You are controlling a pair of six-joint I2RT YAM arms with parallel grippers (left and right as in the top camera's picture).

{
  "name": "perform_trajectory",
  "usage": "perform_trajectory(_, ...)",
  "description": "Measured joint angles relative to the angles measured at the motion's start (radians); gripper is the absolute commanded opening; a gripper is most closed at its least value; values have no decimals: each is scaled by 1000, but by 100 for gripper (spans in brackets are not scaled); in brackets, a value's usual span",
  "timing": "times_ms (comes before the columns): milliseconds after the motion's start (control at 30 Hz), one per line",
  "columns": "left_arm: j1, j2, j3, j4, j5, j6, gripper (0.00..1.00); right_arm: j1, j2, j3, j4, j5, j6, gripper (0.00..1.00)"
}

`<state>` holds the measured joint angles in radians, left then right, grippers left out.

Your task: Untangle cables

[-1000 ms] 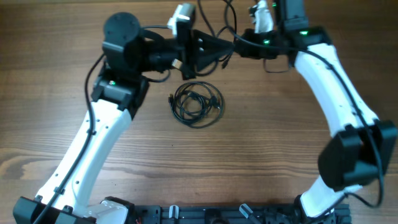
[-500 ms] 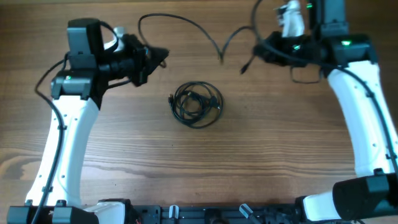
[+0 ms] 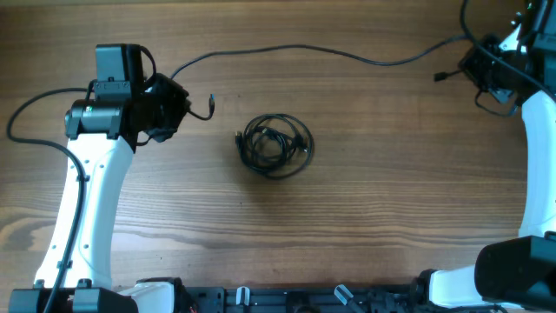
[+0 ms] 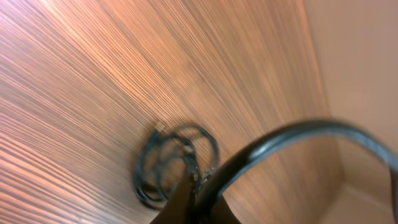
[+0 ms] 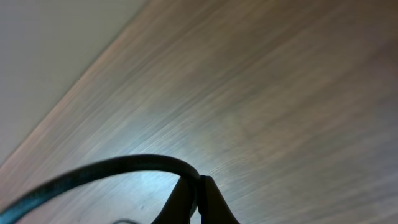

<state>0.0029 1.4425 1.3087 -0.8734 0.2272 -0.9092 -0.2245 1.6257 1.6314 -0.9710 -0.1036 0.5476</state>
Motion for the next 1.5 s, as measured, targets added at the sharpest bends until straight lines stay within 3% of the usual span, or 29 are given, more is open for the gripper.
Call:
perform_trajectory(367,0,0,0,-85,-407,24,4,-17,0,0,-20,339,135,4)
perform_trajectory(500,8,0,0,-78,-432,21,4,-27,0,0,-20,367,141,4)
perform_trajectory(600,4,0,0,-30,-362,26,4,-27,0,0,-18,336,142,4)
perform_trajectory(667,-9,0,0,-1,-311,30,4,-27,0,0,-11,259,132,12)
perform_trajectory(800,-45,0,0,27,-239,40,4,-25,0,0,29,-26,9,41)
perform_trajectory(833,-55,0,0,44,-209,55,4,-22,0,0,36,-110,-39,57)
perform_trajectory(900,-74,0,0,127,-116,106,4,-6,0,0,43,-274,-129,78)
perform_trajectory(1033,-104,0,2,296,118,166,4,41,0,0,45,-455,-216,97)
perform_trajectory(1267,-140,0,63,464,526,167,4,175,0,0,95,-608,-192,100)
perform_trajectory(1500,-212,-11,79,579,696,90,4,245,0,0,206,-634,-87,100)
